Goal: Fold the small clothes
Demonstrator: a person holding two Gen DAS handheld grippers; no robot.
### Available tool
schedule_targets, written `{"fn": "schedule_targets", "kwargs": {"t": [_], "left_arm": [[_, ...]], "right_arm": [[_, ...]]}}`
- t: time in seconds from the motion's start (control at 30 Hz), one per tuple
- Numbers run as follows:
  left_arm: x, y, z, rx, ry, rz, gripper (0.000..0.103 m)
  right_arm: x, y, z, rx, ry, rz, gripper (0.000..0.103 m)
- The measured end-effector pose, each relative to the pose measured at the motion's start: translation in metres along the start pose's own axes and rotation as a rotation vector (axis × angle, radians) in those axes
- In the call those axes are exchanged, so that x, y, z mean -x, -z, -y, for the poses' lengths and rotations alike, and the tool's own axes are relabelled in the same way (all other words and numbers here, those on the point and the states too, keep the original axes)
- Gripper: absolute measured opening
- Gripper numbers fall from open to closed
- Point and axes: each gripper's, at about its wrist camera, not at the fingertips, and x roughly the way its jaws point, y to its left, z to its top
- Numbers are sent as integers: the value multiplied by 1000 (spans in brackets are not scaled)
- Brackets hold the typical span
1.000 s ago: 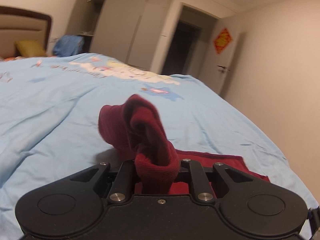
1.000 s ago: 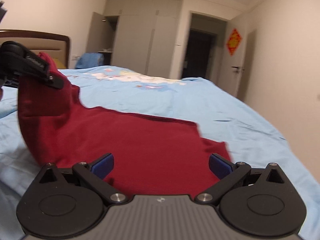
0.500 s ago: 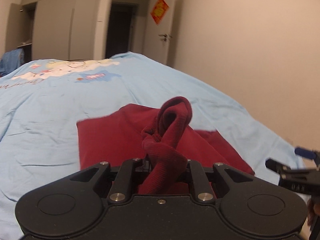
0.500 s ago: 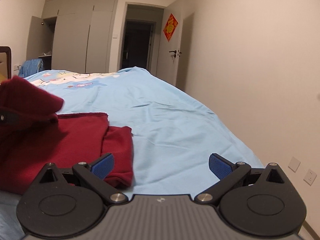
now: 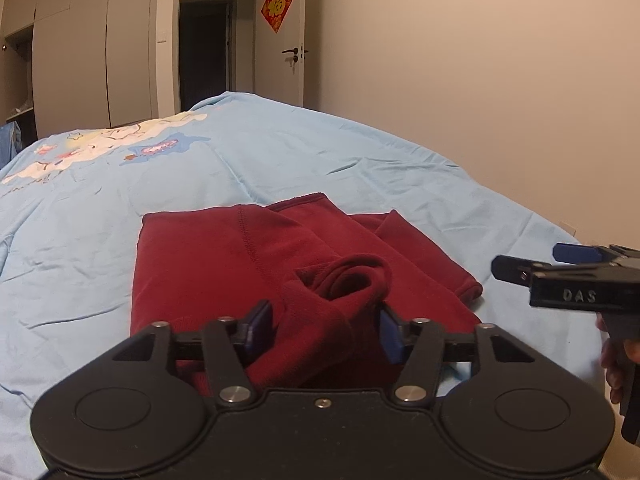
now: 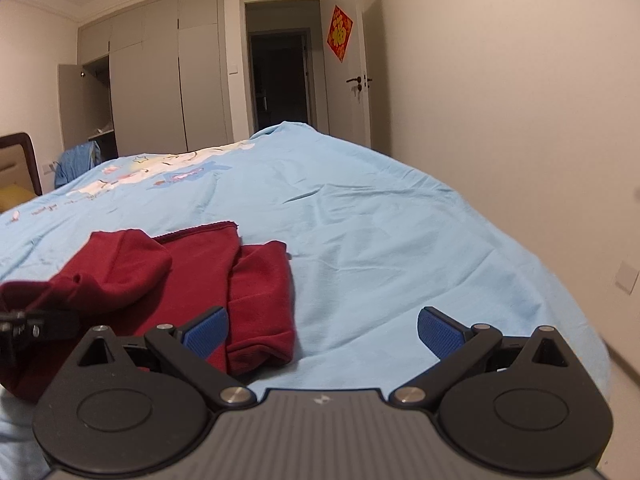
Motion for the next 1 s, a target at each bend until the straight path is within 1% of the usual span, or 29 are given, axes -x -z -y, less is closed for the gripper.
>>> {"fn": "schedule_targets", "kwargs": {"t": [0.03, 0.07, 0.17, 0.3, 0.4, 0.47, 0.5, 0.57, 0.67, 0.73, 0.77, 0.83, 0.97, 1.0], "left_arm": [[5, 3, 2, -8, 1, 8, 69], [9, 5, 4, -18, 0, 14, 72], [20, 10, 10, -60, -26, 28, 72], [29, 13, 13, -99, -65, 47, 71], [32, 15, 13, -101, -68, 49, 64], [32, 15, 12, -101, -69, 49, 53], [31, 15, 11, -100, -70, 48, 51], [31, 15, 9, -91, -69, 47, 42], [32, 17, 5, -71, -55, 45, 36], [31, 18, 4, -67, -47, 39, 32], [30, 19, 3, -66, -45, 36, 30], [29, 20, 3, -66, -42, 32, 27], [26, 21, 2, -55, -33, 30, 20], [26, 21, 2, -54, -31, 30, 19]], "right_arm": [[-1, -1, 0, -11, -11, -10, 103], [-2, -2, 0, -23, -22, -22, 103], [-4, -8, -1, -53, -81, -35, 103], [-9, -18, -8, -88, -219, -46, 103], [-22, -26, -22, -90, -341, -93, 103], [-34, -29, -32, -90, -411, -134, 103], [-40, -30, -38, -90, -441, -146, 103], [-50, -31, -47, -91, -480, -165, 103], [-68, -35, -55, -112, -505, -188, 102], [-77, -38, -58, -130, -516, -200, 91], [-83, -40, -60, -138, -520, -207, 89], [-91, -42, -64, -142, -522, -221, 79], [-104, -41, -76, -116, -511, -258, 68], [-107, -40, -78, -112, -510, -267, 62]]}}
